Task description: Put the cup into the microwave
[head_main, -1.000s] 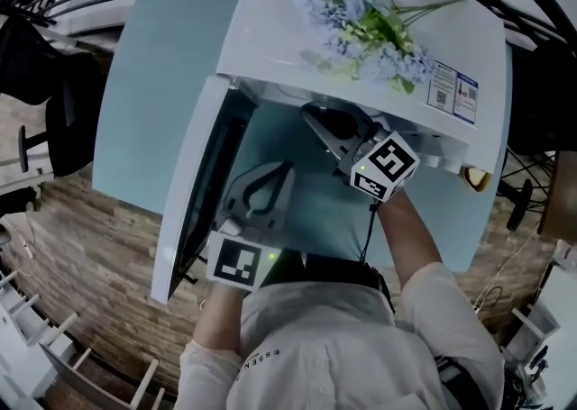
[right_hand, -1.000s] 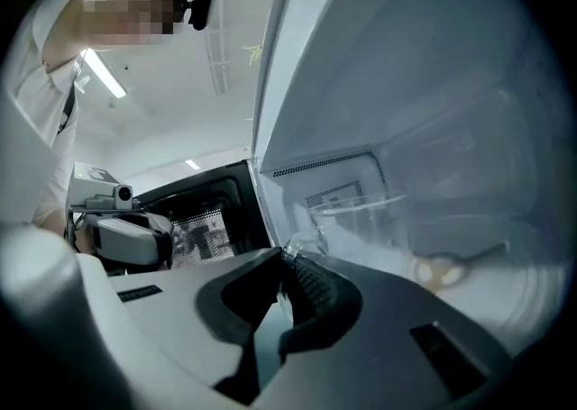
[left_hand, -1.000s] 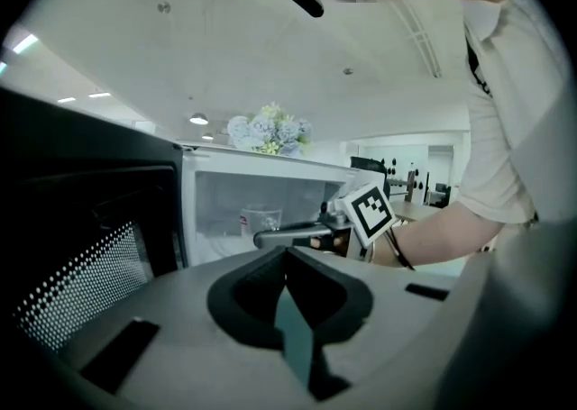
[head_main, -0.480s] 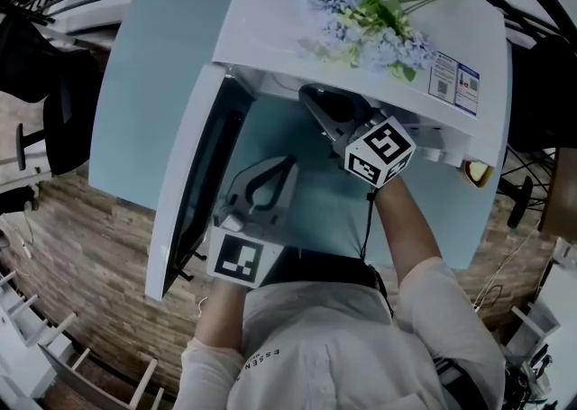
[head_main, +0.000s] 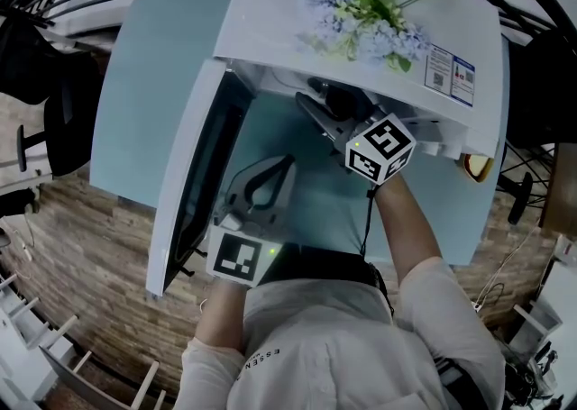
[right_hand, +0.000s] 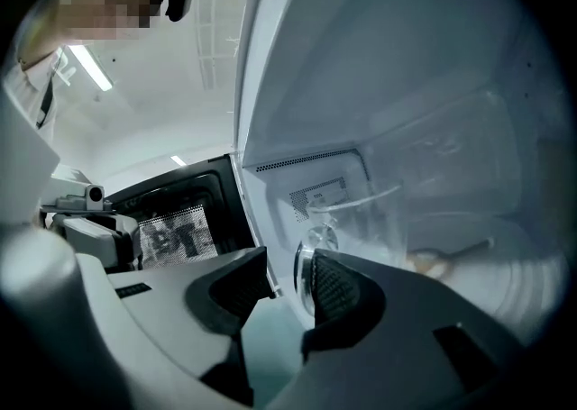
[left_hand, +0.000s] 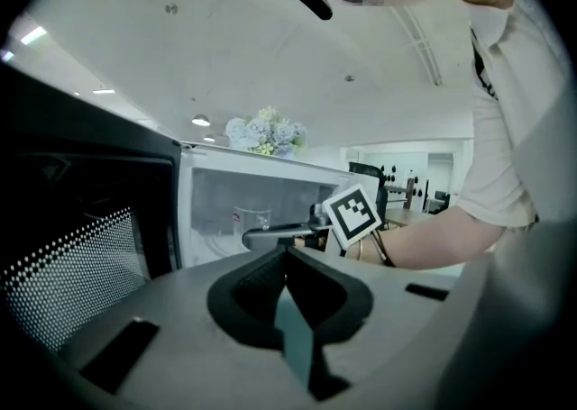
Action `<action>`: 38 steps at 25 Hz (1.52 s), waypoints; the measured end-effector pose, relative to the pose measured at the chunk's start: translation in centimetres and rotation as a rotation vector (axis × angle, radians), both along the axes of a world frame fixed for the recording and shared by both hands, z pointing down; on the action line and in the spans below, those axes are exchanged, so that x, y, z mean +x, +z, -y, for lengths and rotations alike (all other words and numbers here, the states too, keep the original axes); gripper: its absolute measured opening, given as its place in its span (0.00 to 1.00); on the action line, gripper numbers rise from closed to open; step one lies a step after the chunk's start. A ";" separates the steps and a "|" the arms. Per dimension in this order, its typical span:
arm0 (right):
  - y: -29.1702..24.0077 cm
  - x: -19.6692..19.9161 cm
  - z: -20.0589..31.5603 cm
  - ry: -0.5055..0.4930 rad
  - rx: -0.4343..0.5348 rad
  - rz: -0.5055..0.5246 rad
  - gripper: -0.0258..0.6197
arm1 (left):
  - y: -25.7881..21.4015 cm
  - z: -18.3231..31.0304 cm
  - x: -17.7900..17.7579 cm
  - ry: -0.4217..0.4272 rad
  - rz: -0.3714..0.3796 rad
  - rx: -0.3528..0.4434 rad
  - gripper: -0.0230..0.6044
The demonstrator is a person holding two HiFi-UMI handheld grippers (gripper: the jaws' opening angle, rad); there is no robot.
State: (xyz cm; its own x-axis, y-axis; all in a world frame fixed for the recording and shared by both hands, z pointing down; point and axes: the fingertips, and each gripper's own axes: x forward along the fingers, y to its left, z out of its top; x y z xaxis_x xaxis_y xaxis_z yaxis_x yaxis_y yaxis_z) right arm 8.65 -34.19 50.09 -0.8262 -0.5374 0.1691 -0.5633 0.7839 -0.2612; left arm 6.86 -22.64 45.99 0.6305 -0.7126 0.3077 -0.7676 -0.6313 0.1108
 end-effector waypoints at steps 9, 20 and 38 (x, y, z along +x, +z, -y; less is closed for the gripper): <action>0.1 2.0 -0.6 0.030 0.023 -0.029 0.23 | 0.2 -0.9 0.2 0.010 -0.026 -0.013 0.04; 1.0 0.1 -1.8 -0.046 0.115 -0.224 0.33 | 0.3 -0.7 0.3 0.032 -0.032 -0.017 0.04; -1.7 5.6 -3.7 0.200 0.027 -0.050 0.32 | -1.3 -0.3 1.4 0.099 -0.040 0.005 0.04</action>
